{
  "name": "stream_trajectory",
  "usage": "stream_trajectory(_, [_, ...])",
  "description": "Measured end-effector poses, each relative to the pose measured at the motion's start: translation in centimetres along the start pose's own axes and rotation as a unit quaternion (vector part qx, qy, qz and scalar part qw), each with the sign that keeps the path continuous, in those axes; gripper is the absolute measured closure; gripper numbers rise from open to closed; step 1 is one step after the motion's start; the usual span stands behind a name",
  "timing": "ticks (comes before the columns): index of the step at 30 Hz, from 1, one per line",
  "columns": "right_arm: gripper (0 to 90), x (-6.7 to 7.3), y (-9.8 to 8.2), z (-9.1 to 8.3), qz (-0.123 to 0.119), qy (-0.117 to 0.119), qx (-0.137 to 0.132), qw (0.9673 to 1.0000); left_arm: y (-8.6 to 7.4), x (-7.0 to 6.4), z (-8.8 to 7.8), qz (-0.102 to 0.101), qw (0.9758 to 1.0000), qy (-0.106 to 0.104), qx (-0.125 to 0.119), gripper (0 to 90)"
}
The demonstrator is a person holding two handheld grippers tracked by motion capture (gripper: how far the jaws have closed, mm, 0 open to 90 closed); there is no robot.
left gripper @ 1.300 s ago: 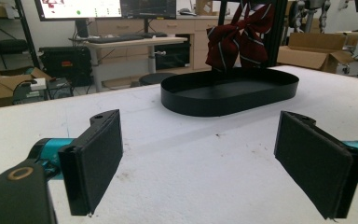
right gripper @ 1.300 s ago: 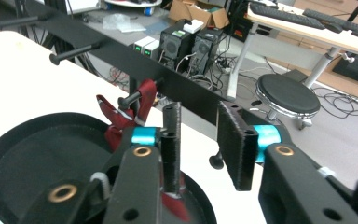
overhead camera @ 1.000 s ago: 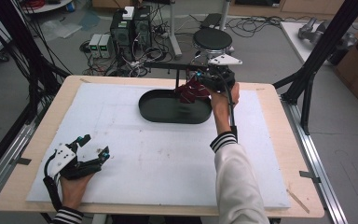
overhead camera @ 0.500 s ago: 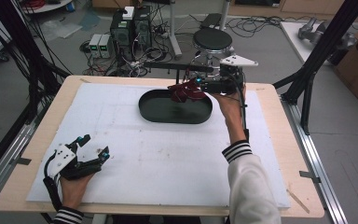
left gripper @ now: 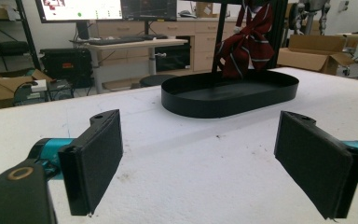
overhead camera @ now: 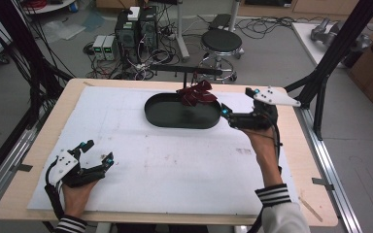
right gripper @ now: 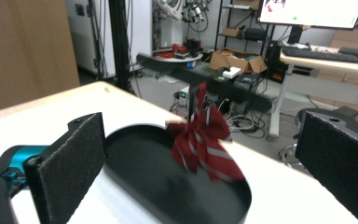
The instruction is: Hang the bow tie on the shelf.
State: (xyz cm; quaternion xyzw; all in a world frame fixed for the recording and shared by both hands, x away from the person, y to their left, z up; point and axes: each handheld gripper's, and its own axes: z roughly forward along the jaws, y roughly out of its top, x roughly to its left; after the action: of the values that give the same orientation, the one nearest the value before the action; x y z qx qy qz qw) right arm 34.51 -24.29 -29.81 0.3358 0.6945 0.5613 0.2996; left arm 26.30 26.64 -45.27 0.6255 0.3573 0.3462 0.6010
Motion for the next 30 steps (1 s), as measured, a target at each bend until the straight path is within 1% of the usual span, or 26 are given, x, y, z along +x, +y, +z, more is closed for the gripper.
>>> stream_trajectory(1, [1.0, 0.0, -1.2, -1.1, 0.007, -0.001, -0.007, 1.0, 0.0, 0.0, 0.0, 0.0, 1.0, 0.0, 0.001, 15.8])
stream_trajectory(3, [1.0, 0.1, -2.7, -2.1, 0.015, -0.004, -0.011, 0.9998, 0.0, 0.0, 0.0, 0.0, 1.0, 0.0, 0.002, 15.7])
stream_trajectory(4, [1.0, 0.1, -2.7, -2.1, 0.015, -0.004, -0.011, 0.9998, 0.0, 0.0, 0.0, 0.0, 1.0, 0.0, 0.0, 15.7])
stream_trajectory(5, [0.9, 0.2, -3.6, -2.6, 0.018, -0.008, -0.016, 0.9997, 0.0, 0.0, 0.0, 0.0, 1.0, 0.0, 0.001, 15.8])
stream_trajectory(6, [0.9, 0.3, -4.5, -3.1, 0.026, -0.01, -0.016, 0.9995, 0.0, 0.0, 0.0, 0.0, 1.0, 0.0, 0.0, 15.7])
stream_trajectory(7, [0.9, 0.5, -6.3, -3.9, 0.04, -0.014, -0.02, 0.9989, 0.0, 0.0, 0.0, 0.001, 1.0, 0.0, 0.0, 15.7])
stream_trajectory(9, [0.9, 0.7, -8.1, -4.6, 0.048, -0.025, -0.026, 0.9982, 0.0, 0.0, 0.0, 0.0, 1.0, 0.0, 0.0, 15.7])
stream_trajectory(11, [0.9, 1.0, -9.7, -5.1, 0.061, -0.031, -0.034, 0.9971, 0.0, 0.0, 0.0, 0.0, 1.0, 0.0, 0.001, 15.7])
stream_trajectory(12, [0.9, 1.0, -9.7, -5.1, 0.061, -0.031, -0.034, 0.9971, 0.0, 0.0, 0.0, 0.0, 1.0, 0.0, 0.001, 15.7])
stream_trajectory(13, [0.9, 1.2, -10.5, -5.3, 0.062, -0.036, -0.04, 0.9967, 0.0, 0.0, 0.0, 0.0, 1.0, 0.001, 0.0, 15.7])
stream_trajectory(14, [0.9, 1.5, -12.0, -5.5, 0.062, -0.041, -0.053, 0.9958, 0.0, 0.0, 0.0, 0.0, 1.0, 0.001, 0.001, 15.7])
stream_trajectory(16, [0.9, 1.9, -13.5, -5.4, 0.07, -0.042, -0.061, 0.9948, 0.0, 0.0, 0.0, 0.001, 1.0, 0.001, -0.001, 15.7])
stream_trajectory(17, [0.9, 2.1, -14.1, -5.3, 0.073, -0.04, -0.06, 0.9947, 0.0, 0.0, 0.0, 0.001, 1.0, 0.001, -0.001, 15.8])
stream_trajectory(18, [0.9, 2.1, -14.1, -5.3, 0.073, -0.04, -0.06, 0.9947, 0.0, -0.1, 0.0, 0.002, 1.0, 0.002, -0.002, 15.8])
stream_trajectory(19, [0.9, 2.4, -15.0, -5.0, 0.067, -0.037, -0.058, 0.9954, 0.0, -0.1, 0.0, 0.002, 1.0, 0.003, -0.002, 15.8])
stream_trajectory(21, [0.9, 2.6, -15.7, -4.6, 0.057, -0.041, -0.041, 0.9966, 0.0, 0.0, -0.1, 0.002, 1.0, 0.002, -0.003, 15.8])
stream_trajectory(22, [0.9, 2.6, -15.7, -4.6, 0.057, -0.041, -0.041, 0.9966, 0.0, 0.0, -0.1, 0.002, 1.0, 0.002, -0.003, 15.8])
stream_trajectory(23, [0.9, 2.8, -16.3, -4.2, 0.054, -0.043, -0.026, 0.9973, 0.0, 0.0, -0.1, 0.002, 1.0, 0.002, -0.003, 15.8])
stream_trajectory(24, [0.9, 3.0, -16.2, -4.2, 0.049, -0.049, -0.026, 0.9972, 0.0, 0.0, -0.1, 0.002, 1.0, 0.002, -0.003, 15.7])
stream_trajectory(25, [0.9, 3.0, -16.2, -4.2, 0.049, -0.049, -0.026, 0.9972, 0.0, 0.0, -0.1, 0.002, 1.0, 0.002, -0.003, 15.7])
stream_trajectory(27, [1.0, 3.3, -16.3, -4.2, 0.038, -0.054, -0.029, 0.9974, 0.0, 0.0, -0.1, 0.002, 1.0, 0.002, -0.002, 15.8])
stream_trajectory(28, [1.0, 3.3, -16.3, -4.2, 0.038, -0.054, -0.029, 0.9974, 0.0, 0.0, -0.1, 0.002, 1.0, 0.003, -0.002, 15.8])
stream_trajectory(29, [1.0, 3.4, -16.3, -4.3, 0.029, -0.059, -0.034, 0.9973, 0.0, 0.0, 0.0, 0.002, 1.0, 0.003, -0.002, 15.7])
stream_trajectory(30, [0.9, 3.4, -16.3, -4.3, 0.031, -0.06, -0.034, 0.9972, 0.0, 0.0, 0.0, 0.002, 1.0, 0.003, -0.002, 15.7])
